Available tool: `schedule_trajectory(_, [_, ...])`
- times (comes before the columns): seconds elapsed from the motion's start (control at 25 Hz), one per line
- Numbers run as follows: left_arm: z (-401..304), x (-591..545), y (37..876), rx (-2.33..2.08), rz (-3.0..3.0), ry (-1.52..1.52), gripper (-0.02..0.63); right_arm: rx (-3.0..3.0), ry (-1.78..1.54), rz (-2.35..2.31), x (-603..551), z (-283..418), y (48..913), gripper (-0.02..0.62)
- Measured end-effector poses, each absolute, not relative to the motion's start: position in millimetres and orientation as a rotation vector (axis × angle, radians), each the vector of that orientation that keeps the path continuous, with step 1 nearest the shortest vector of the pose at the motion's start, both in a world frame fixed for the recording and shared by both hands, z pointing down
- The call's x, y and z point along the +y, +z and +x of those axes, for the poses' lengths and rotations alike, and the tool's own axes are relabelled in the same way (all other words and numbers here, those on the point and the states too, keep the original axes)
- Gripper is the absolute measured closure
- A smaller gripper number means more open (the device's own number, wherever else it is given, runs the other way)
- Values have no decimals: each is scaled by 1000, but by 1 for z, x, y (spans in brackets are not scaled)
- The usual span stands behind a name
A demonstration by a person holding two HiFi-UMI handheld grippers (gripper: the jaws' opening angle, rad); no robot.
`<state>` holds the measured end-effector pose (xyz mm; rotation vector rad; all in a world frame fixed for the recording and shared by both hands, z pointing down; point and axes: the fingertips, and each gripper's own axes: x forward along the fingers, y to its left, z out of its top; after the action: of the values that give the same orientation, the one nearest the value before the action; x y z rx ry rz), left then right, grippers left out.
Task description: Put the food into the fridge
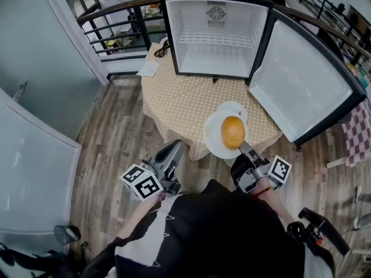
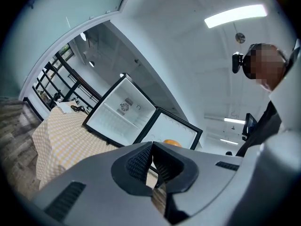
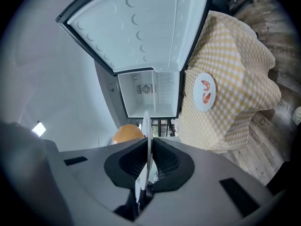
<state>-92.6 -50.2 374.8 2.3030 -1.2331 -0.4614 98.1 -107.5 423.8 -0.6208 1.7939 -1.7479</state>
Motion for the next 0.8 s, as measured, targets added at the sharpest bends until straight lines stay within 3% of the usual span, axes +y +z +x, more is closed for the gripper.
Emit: schedule_trajectory(0.8, [-53,-133,404,-1297,2238,-408,594,1728,-1879,-625,-211,119,462,565])
